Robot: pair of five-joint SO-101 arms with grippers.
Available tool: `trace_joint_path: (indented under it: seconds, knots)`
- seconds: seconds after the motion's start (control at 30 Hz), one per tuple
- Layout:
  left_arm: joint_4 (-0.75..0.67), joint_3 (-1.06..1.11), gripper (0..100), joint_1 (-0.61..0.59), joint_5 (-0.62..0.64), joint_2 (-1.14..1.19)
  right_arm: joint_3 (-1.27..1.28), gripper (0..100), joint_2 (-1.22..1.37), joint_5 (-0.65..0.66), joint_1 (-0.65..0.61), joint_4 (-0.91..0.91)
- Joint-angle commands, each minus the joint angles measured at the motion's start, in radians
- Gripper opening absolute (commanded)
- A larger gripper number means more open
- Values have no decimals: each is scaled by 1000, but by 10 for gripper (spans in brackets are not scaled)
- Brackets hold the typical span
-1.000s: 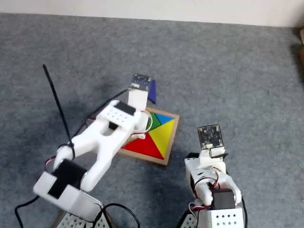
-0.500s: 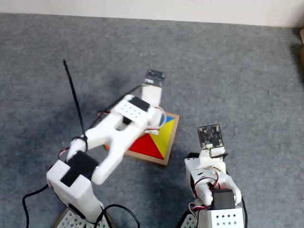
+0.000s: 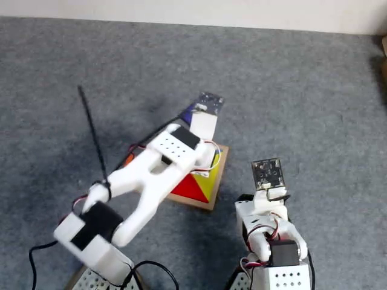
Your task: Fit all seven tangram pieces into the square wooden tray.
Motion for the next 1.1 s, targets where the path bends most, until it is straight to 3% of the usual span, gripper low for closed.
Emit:
trace_joint_path:
  seconds: [0.0,0.23,0.37,0.83,1.07]
  knots:
    - [51,-28,6,-16,2,-134,104,5,-2,-5,12,5]
    - [48,-28,6,-170,-3,-102,104,5,-2,-5,12,5]
    - [46,-38,6,-197,-60,12,104,5,-2,-5,12,5]
    - [54,-30,6,13,-57,101,104,5,-2,-5,12,5]
    - [54,-31,6,-8,-57,101,104,5,-2,-5,12,5]
